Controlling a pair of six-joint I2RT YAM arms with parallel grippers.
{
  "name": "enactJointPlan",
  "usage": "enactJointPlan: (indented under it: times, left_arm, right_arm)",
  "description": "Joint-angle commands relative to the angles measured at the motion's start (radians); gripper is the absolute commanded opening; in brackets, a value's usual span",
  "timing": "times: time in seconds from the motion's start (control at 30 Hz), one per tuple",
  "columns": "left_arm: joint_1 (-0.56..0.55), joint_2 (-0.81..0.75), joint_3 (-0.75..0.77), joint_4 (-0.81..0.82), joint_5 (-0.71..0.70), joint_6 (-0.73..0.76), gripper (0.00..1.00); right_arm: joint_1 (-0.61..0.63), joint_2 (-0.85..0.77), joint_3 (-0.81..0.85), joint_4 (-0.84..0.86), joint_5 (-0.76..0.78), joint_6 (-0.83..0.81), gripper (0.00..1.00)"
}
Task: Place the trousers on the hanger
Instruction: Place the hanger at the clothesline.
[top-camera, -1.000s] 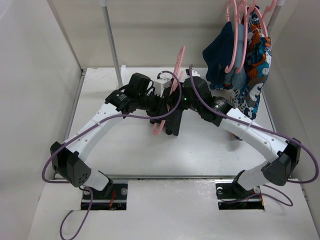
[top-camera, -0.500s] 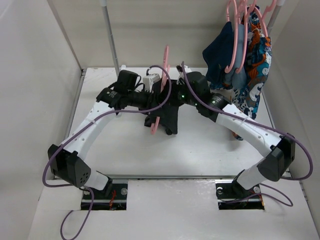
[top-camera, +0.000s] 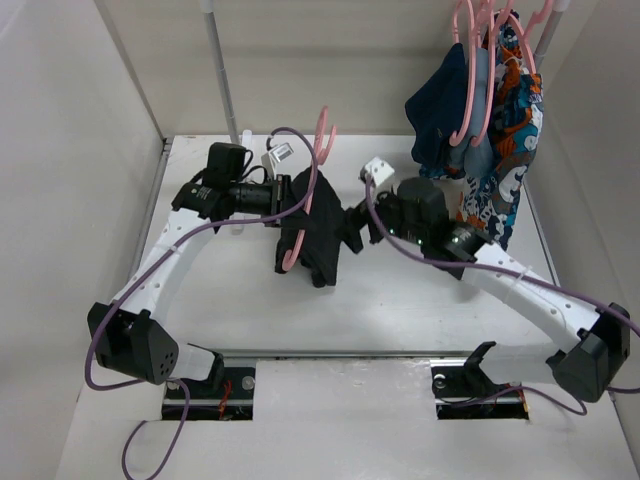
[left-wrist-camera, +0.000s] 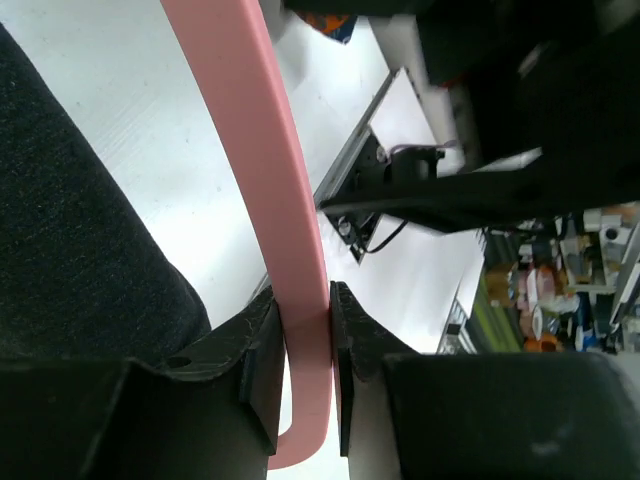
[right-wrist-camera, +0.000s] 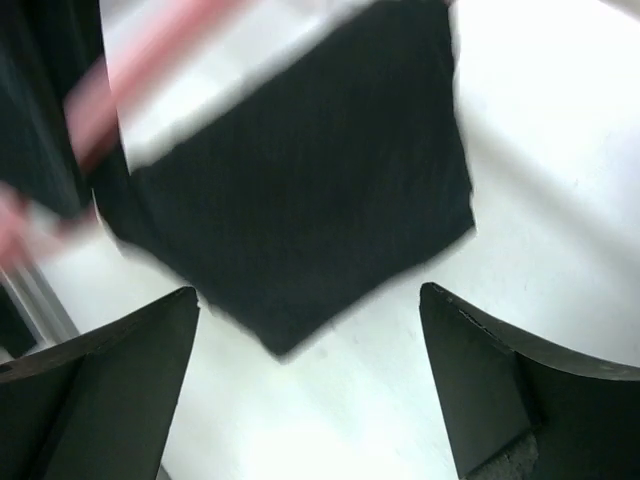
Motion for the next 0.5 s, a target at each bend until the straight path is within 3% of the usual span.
enactJointPlan:
  times: [0.0,0.13,0.27,0.47]
  left_arm:
    - [0.03,-0.052,0.014,0.138,0.108,-0.017,0.0]
    - [0.041,-0.042,0.014,0.207,0.12,-0.075,0.0]
    - [0.041,-0.042,0.014,0.287,0.145,-0.156,0.0]
    - [0.041,-0.053,-0.017,0.393,0.168,-0.271,0.0]
  right_arm:
    - [0.053,-0.076,-0.149,0.109,0.048,-0.208,0.96]
    - [0.133,-0.146,-0.278,0.308,0.0,-0.23,0.94]
    - [0.239,-0.122,-0.267,0.402,0.052,-0.239,0.94]
    - [0.261,0.021,-0.198,0.511,0.126,-0.178,0.94]
